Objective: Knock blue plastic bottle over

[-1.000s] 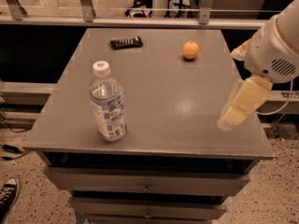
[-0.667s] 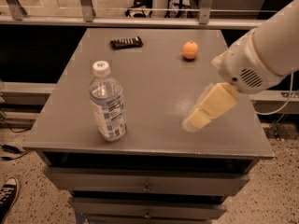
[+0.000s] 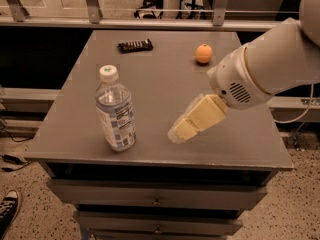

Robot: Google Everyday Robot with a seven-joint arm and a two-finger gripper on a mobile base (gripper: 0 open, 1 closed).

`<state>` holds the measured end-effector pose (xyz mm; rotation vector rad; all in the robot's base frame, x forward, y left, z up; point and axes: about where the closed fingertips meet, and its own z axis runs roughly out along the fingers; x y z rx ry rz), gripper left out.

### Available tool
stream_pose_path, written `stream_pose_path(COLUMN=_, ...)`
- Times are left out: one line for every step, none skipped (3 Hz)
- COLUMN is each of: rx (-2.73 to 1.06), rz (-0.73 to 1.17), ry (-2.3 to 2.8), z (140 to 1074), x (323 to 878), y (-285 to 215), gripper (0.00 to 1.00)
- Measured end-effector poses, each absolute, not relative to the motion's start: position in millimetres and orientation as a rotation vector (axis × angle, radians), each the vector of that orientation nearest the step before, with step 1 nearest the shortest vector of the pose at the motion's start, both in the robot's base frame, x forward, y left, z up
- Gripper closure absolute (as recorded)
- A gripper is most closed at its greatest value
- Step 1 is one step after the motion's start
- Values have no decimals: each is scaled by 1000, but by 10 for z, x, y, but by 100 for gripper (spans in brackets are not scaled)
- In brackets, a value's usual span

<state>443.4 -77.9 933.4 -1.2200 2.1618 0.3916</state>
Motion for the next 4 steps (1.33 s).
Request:
stream_pose_path(rx=-1185, rz=486, ry=2114, z=9237, x=4397, y=-364, gripper=0)
stream_pose_path(rx=-1164, rz=578, ry=2058, z=9197, x=4395, y=21, gripper=0)
stream_pose_path(rx=-1073, rz=670, ry=2019, z=9122, x=4355, y=461, gripper=0)
stream_pose_path(rx=-1000, rz=692, ry=1991, z=9066, x=4411, y=676, gripper=0)
